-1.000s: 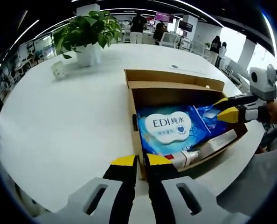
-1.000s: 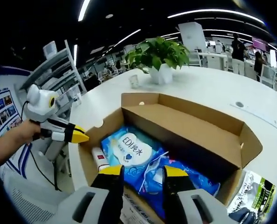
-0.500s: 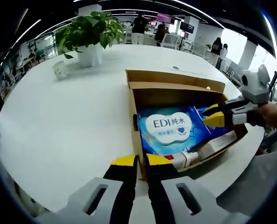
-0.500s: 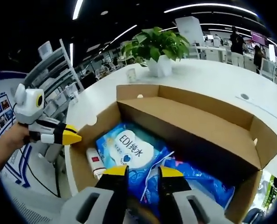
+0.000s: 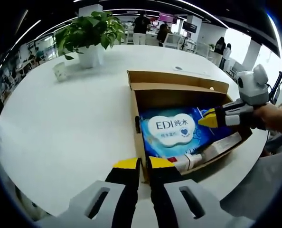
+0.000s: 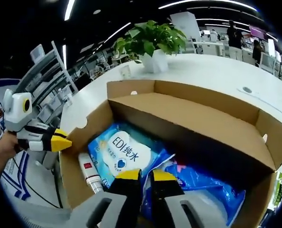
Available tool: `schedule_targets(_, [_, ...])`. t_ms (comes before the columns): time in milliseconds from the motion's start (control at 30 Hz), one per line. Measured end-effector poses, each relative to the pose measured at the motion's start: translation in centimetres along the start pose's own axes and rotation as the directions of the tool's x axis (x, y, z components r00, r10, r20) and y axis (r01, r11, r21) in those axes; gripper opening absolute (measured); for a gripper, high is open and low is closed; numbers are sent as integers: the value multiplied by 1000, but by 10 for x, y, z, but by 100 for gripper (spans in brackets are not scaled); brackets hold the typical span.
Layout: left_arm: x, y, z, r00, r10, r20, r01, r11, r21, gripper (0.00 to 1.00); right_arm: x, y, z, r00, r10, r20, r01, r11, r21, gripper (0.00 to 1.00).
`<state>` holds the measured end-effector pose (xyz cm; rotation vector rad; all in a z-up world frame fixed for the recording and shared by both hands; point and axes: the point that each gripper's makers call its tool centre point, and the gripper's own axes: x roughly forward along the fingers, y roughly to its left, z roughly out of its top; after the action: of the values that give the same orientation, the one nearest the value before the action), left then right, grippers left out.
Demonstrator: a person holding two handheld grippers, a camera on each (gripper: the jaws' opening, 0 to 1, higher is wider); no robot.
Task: Operate the shoe box by opening the lid, removing the specified soft item, and placing it in the target area until the item is outside and the box remains undamaged.
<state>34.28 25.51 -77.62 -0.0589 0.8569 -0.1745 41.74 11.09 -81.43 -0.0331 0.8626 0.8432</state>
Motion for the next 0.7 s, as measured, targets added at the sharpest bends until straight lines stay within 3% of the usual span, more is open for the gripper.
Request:
schedule_targets(233, [0, 0, 0, 1000, 2, -4, -2, 1000, 7, 5, -7, 3, 2, 1000, 10, 17, -10, 1000, 9, 0])
schedule_targets(400, [0, 0, 1, 1000, 3, -3, -3, 1000, 0, 5, -13, 4, 8, 999, 29, 33, -31, 998, 62, 0])
schedule_targets(700, [0, 0, 1, 1000, 6, -6, -6, 1000, -3, 5, -23, 5, 17, 997, 43, 67, -47, 998, 51, 0])
